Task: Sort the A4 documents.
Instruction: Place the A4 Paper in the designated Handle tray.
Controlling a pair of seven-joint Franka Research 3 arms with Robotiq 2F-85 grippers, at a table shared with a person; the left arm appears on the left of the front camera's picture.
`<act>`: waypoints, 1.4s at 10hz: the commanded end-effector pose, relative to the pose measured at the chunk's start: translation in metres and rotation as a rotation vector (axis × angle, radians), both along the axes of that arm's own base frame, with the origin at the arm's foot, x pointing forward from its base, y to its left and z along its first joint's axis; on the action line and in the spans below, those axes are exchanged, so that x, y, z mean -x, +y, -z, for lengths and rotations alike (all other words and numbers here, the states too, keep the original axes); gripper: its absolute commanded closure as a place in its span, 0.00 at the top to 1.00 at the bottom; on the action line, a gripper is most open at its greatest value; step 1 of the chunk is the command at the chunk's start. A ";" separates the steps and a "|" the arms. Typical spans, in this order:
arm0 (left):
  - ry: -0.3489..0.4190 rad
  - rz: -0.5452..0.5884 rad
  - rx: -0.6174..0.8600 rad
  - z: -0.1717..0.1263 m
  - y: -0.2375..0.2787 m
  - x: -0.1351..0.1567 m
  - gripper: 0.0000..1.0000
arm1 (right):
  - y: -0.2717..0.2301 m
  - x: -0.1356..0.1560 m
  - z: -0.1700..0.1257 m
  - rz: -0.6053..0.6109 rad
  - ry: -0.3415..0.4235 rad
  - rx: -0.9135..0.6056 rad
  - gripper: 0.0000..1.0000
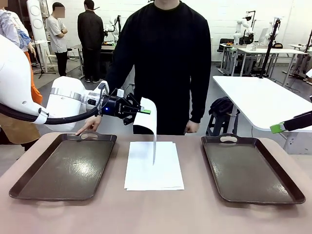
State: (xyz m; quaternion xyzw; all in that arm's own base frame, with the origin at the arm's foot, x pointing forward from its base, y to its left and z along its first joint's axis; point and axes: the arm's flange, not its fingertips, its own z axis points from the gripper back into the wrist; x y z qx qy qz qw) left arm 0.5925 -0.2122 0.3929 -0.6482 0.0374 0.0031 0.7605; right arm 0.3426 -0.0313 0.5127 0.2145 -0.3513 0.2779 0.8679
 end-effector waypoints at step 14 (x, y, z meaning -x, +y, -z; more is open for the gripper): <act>-0.051 0.016 -0.093 -0.029 0.134 0.044 0.01 | 0.000 -0.001 0.002 -0.010 0.003 -0.016 1.00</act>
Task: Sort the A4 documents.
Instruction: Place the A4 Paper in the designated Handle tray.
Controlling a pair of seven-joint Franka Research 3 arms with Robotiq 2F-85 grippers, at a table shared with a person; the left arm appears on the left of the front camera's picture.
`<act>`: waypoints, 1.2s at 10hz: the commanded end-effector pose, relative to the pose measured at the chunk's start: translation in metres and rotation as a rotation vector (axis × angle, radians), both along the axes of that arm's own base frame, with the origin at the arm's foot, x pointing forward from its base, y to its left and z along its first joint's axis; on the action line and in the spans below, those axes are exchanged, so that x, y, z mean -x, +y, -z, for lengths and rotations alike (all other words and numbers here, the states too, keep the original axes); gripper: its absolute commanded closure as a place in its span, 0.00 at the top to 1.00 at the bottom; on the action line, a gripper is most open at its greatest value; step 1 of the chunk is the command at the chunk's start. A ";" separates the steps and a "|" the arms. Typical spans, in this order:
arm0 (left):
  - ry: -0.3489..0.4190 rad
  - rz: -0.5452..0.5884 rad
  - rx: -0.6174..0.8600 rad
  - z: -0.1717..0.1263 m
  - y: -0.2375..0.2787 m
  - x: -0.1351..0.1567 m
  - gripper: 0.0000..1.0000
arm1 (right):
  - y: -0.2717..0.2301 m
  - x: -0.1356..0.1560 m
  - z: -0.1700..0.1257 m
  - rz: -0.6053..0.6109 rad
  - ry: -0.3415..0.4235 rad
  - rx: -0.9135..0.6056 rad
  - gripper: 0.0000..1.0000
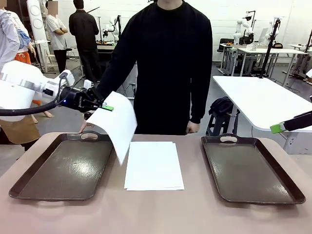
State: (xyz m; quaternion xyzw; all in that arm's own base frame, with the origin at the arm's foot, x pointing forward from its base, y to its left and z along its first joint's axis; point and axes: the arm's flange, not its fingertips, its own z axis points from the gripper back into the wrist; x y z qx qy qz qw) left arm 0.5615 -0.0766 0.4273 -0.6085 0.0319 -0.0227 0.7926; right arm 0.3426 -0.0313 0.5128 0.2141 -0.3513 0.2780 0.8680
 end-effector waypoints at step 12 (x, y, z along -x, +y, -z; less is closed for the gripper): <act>-0.012 -0.139 -0.298 0.065 0.091 0.032 0.01 | 0.000 -0.001 0.002 -0.010 0.003 -0.017 1.00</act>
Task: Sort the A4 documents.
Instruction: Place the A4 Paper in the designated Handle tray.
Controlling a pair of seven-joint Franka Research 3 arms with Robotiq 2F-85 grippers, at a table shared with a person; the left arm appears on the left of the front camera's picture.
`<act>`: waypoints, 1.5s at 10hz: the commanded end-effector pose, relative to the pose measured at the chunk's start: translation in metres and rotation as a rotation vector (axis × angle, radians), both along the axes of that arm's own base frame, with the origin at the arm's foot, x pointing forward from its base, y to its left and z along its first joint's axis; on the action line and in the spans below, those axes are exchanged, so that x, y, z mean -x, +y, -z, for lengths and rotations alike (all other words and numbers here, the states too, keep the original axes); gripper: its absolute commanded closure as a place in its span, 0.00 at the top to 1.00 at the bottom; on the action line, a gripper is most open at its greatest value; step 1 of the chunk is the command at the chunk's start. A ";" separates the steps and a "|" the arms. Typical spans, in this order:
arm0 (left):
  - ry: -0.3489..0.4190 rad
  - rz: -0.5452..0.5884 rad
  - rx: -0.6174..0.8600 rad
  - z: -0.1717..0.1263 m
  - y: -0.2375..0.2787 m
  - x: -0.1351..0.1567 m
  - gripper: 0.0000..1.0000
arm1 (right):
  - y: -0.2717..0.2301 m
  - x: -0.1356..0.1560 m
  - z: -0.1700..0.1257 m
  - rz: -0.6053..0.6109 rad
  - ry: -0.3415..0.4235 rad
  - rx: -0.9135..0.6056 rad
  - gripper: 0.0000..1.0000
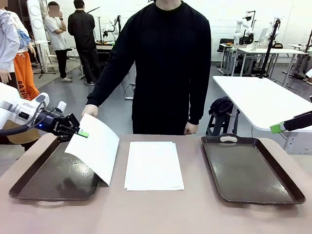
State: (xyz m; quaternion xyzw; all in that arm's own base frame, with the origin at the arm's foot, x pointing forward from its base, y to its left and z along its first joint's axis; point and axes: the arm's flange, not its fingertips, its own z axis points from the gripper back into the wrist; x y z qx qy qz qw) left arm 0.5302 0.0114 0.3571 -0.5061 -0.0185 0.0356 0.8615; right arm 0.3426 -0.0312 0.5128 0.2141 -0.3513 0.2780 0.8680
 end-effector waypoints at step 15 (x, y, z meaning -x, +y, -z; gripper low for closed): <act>0.116 0.150 -0.469 -0.001 0.039 -0.044 0.01 | 0.000 -0.001 0.002 -0.010 0.003 -0.017 1.00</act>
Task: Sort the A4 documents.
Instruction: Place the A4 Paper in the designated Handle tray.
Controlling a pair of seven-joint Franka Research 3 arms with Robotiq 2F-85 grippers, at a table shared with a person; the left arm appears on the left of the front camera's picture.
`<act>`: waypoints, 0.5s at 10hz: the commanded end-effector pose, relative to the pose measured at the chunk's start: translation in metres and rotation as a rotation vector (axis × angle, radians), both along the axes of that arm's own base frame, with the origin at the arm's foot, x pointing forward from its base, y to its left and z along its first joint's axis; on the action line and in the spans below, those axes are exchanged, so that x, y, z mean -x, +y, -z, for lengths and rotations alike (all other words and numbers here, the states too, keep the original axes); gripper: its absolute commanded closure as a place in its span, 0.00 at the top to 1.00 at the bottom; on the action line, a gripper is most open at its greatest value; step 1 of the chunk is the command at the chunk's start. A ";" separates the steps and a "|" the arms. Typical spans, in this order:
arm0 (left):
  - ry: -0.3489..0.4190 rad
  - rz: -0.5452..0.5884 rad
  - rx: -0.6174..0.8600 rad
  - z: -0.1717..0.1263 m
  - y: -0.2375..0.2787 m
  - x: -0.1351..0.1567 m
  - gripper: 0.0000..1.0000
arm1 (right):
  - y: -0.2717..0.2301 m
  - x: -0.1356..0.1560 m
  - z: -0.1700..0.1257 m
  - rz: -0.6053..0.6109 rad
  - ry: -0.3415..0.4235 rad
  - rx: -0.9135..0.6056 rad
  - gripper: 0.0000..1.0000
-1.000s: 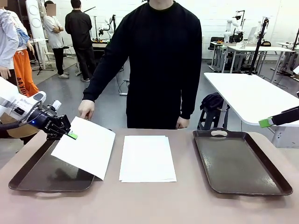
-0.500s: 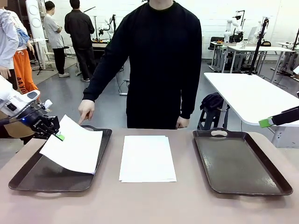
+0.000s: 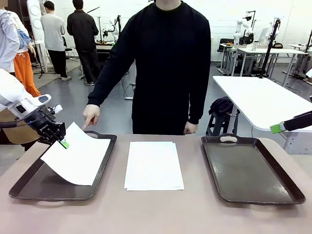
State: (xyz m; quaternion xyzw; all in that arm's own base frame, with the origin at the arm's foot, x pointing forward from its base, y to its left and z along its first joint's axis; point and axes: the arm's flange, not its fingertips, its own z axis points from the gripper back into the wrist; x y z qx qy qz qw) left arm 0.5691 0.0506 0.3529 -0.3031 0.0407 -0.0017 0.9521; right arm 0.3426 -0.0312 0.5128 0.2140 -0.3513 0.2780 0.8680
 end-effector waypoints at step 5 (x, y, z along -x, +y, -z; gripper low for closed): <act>0.034 0.006 -0.027 -0.001 -0.001 0.002 0.01 | 0.000 -0.001 0.002 -0.010 0.003 -0.017 1.00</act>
